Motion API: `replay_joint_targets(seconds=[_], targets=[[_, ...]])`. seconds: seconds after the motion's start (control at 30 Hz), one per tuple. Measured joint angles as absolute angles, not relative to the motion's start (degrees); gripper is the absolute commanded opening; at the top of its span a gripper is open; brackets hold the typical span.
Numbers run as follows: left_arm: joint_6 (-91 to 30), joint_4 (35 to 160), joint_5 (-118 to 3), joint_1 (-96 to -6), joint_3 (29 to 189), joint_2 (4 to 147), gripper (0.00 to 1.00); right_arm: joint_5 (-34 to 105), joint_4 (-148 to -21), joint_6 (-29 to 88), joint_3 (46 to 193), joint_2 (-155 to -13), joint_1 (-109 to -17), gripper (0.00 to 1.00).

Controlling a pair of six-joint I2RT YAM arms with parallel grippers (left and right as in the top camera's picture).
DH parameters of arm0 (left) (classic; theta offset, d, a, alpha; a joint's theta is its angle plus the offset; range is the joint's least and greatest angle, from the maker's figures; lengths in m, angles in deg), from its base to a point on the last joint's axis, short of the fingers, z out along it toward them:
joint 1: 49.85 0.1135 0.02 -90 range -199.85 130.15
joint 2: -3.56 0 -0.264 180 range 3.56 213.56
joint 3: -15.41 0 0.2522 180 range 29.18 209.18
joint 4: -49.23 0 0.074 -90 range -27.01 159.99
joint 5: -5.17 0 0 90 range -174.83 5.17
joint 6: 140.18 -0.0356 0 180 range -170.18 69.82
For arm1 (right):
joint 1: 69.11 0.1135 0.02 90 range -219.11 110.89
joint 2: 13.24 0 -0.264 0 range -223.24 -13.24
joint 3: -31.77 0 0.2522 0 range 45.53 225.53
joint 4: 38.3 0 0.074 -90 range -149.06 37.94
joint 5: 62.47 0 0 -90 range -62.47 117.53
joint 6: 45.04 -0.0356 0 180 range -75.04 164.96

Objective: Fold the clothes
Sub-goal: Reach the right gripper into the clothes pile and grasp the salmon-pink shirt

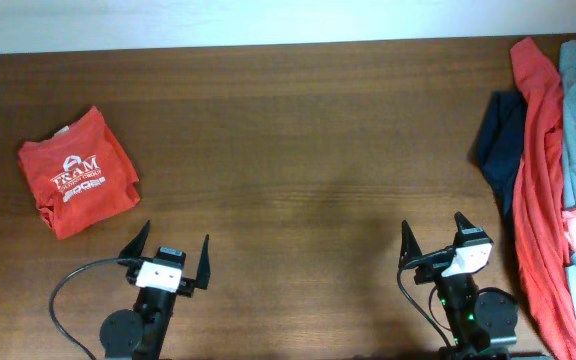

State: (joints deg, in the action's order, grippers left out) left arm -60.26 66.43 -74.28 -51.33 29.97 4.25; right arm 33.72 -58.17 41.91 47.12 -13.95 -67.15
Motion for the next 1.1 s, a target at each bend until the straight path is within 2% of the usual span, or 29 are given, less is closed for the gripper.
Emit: replay_joint_targets(seconds=[0.23,0.43,0.63,0.77,0.9,1.0,1.1], targets=[[-53.53,67.35,-74.11,-51.33,32.95,5.12,0.99,31.12,-67.48,41.76,54.03,-18.22,-67.15,0.99],[-52.00,73.05,-74.04,-51.33,43.85,13.04,0.99,28.24,-73.80,41.69,67.18,-29.91,-67.15,0.99],[-51.59,82.74,-73.87,-51.33,56.84,27.77,0.99,26.77,-81.64,41.71,82.70,-48.45,-67.15,0.99],[-51.59,94.34,-73.87,-51.33,67.11,40.31,0.99,26.44,-88.42,42.00,93.32,-61.89,-67.15,0.99],[-51.59,101.23,-73.80,-51.33,75.35,51.88,0.99,22.49,-89.40,43.13,102.07,-72.51,-67.52,0.99],[-51.56,103.09,-73.72,-51.33,78.41,56.92,0.99,18.18,-89.62,42.11,106.05,-78.30,-71.00,0.99],[-51.56,103.37,-73.65,-51.33,79.28,59.13,0.99,15.82,-89.77,39.90,108.41,-83.37,-78.47,0.99]])
